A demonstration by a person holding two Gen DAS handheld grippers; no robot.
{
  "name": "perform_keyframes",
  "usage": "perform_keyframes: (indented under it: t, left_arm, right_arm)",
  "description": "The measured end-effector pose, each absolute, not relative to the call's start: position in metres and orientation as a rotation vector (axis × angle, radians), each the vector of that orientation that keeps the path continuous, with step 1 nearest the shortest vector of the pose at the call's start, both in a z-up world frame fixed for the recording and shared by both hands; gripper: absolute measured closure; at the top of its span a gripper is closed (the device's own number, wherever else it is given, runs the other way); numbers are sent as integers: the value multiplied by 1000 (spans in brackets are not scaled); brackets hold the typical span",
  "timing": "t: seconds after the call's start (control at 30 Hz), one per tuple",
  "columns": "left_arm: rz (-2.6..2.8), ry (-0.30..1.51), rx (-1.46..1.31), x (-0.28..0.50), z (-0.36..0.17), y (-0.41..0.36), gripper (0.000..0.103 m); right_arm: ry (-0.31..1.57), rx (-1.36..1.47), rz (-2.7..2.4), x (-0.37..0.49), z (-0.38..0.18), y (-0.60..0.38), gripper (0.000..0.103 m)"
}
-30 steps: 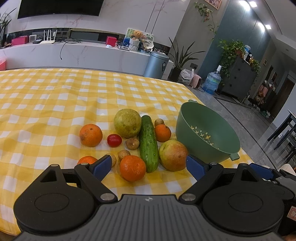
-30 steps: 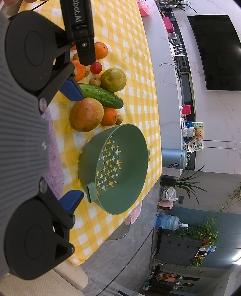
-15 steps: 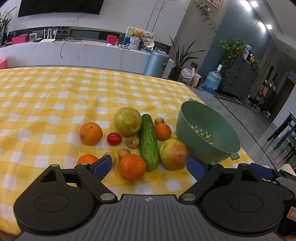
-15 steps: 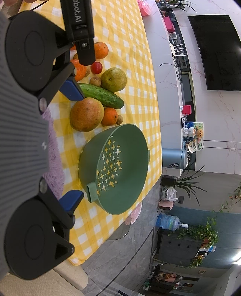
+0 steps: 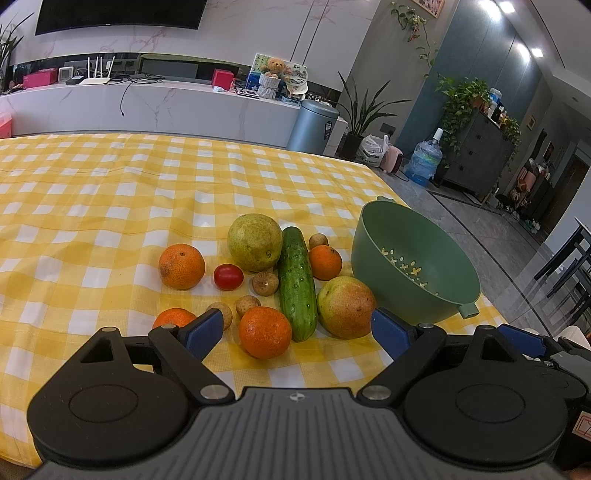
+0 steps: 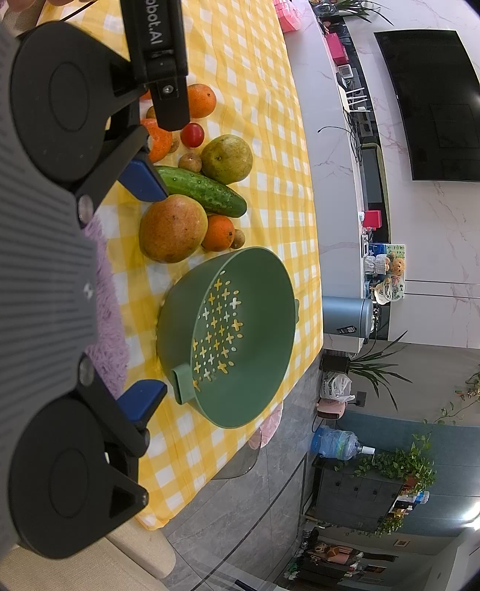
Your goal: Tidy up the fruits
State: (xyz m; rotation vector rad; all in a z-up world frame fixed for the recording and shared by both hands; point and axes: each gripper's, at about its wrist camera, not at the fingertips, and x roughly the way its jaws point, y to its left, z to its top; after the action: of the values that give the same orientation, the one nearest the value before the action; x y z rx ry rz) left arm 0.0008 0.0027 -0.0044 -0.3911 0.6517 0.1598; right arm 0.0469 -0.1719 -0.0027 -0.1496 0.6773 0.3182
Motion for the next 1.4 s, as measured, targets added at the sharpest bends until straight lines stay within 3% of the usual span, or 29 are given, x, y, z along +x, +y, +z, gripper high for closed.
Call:
perform_keyframes:
  t: [0.9,1.1,1.4]
  left_arm:
    - [181,679,-401,-1,2,13,0]
    - [218,635,-486,-5,10,50,7]
    - [328,672,-652,-5,-4,110,11]
  right_arm:
    - [635,-218,345,38,6,-161,5]
    - [685,-55,441,38,16,-165,5]
    - [903,251,460,70,5,-154,5]
